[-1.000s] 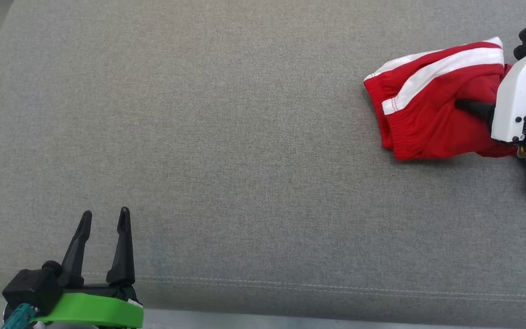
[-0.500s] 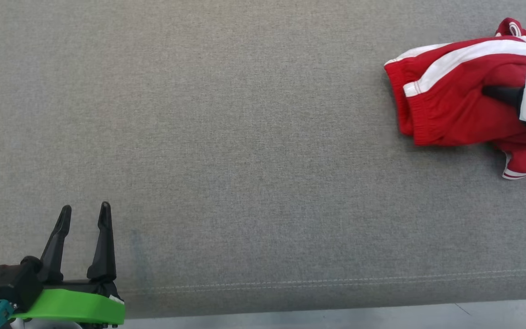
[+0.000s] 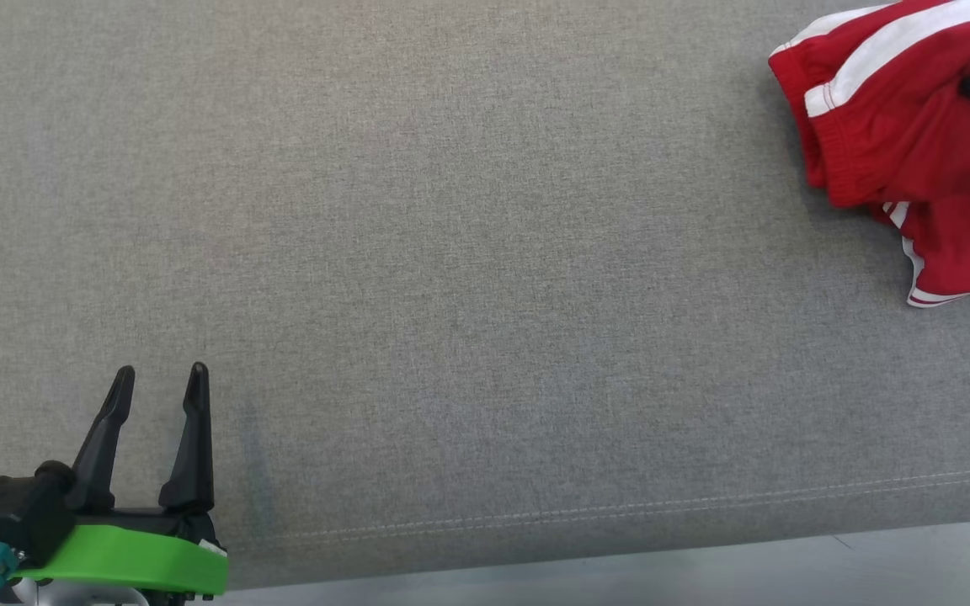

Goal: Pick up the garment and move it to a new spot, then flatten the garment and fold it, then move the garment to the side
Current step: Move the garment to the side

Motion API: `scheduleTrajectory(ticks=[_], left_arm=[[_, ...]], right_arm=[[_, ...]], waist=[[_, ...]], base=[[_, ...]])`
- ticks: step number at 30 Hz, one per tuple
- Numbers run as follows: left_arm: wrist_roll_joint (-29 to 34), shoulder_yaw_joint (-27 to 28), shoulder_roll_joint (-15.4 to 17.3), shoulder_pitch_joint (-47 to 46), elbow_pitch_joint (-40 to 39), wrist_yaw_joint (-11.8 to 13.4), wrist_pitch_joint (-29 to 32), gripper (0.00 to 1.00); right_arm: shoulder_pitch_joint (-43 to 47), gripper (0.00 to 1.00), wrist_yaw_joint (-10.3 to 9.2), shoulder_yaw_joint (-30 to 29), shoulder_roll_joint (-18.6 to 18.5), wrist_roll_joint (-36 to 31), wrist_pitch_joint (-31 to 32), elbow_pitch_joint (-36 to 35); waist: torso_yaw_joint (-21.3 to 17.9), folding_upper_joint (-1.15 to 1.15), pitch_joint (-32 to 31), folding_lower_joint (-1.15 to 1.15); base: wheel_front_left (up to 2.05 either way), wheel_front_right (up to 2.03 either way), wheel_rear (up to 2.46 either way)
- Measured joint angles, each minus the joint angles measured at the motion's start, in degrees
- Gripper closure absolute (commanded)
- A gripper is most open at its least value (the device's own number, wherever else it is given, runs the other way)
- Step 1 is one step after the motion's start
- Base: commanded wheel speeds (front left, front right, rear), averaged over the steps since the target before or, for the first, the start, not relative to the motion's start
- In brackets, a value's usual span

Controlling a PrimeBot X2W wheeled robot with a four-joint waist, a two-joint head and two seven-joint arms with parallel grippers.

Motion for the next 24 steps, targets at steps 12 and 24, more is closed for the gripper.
scheduleTrajectory(ticks=[12, 24], left_arm=[[0.00, 2.52, 1.36, 0.00, -2.10, 0.27, 1.01, 0.00], [0.37, 2.70, 2.23, 0.01, -4.95, 0.60, 2.97, 0.00]], right_arm=[[-0.21, 1.00, -0.76, -2.70, -0.54, -0.02, -3.50, 2.31], [4.75, 0.31, -3.25, -6.64, 2.61, 0.70, -13.08, 8.10]], waist=[[-1.68, 0.00, 3.05, 0.00], [-5.01, 0.00, 6.00, 0.00]], base=[[0.00, 0.00, 0.00], [0.00, 0.00, 0.00]])
